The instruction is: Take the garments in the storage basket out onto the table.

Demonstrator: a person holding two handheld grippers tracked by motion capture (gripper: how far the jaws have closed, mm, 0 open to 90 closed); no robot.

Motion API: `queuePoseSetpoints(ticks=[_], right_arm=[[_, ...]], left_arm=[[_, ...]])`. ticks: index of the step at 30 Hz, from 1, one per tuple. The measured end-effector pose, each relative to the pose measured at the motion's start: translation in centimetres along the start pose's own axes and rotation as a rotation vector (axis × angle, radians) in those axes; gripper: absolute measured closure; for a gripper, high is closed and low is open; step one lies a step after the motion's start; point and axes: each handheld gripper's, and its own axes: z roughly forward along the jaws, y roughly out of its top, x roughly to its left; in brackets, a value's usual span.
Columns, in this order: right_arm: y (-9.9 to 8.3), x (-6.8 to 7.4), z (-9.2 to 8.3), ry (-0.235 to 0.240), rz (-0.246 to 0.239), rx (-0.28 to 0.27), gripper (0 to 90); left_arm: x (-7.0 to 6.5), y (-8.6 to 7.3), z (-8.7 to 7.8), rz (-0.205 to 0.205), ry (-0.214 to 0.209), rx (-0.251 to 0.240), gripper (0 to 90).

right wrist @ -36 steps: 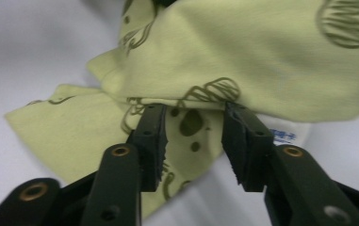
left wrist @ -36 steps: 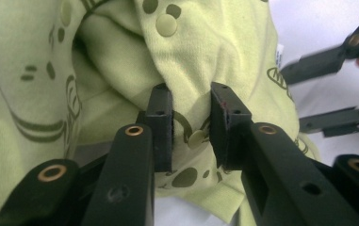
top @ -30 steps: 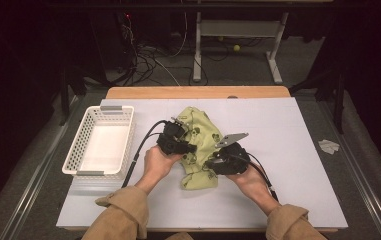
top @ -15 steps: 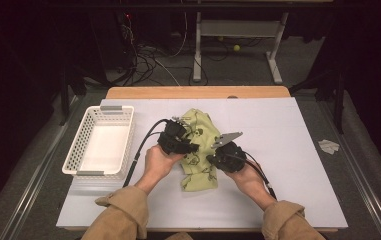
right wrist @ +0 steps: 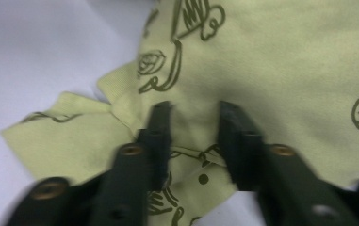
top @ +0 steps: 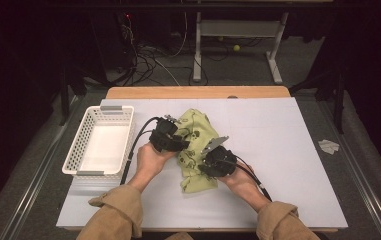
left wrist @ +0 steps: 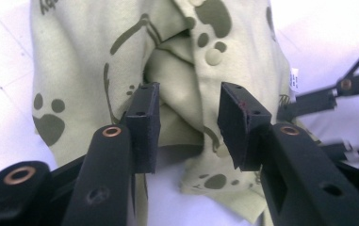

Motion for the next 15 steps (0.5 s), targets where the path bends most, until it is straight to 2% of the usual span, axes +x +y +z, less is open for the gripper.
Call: queuePoseSetpoints(ticks=[1, 2, 4, 6, 7, 9, 10, 11, 12, 14, 15], right_arm=[[-0.1, -0.1, 0.0, -0.007, -0.005, 0.002, 88.3], [-0.1, -0.1, -0.2, -0.022, -0.012, -0.005, 90.0], [-0.2, -0.3, -0.9, -0.051, -0.039, -0.038, 90.0], [-0.2, -0.4, -1.5, -0.063, -0.04, -0.055, 90.0], [-0.3, -0.7, -2.1, -0.063, -0.028, -0.061, 90.0], [-0.3, -0.9, -2.2, -0.058, -0.021, -0.065, 90.0], [-0.3, -1.0, -2.3, -0.041, -0.001, -0.062, 90.0], [-0.3, -0.9, -2.2, -0.023, 0.012, -0.061, 83.4], [-0.2, -0.6, -1.9, -0.006, 0.004, -0.053, 75.2], [0.0, -0.1, -1.3, 0.011, 0.001, -0.052, 68.3], [0.0, -0.1, -1.3, 0.011, 0.001, -0.052, 68.3]], left_arm=[[0.0, 0.0, 0.0, 0.005, 0.009, 0.001, 55.8], [0.1, 0.0, 0.0, 0.01, 0.017, 0.002, 55.8], [0.2, -0.1, 0.0, 0.015, 0.031, 0.007, 55.7], [0.4, -0.1, 0.1, 0.015, 0.036, 0.011, 55.7], [0.7, -0.2, 0.1, 0.006, 0.042, 0.018, 55.7], [0.9, -0.2, 0.1, -0.002, 0.044, 0.021, 55.7], [1.1, -0.3, 0.2, -0.01, 0.041, 0.022, 55.7], [1.2, -0.3, 0.2, -0.015, 0.039, 0.023, 55.7], [1.3, -0.4, 0.3, -0.019, 0.04, 0.028, 55.7], [1.4, -0.4, 0.4, -0.019, 0.043, 0.037, 55.7], [1.5, -0.4, 0.5, -0.023, 0.046, 0.042, 55.7]])
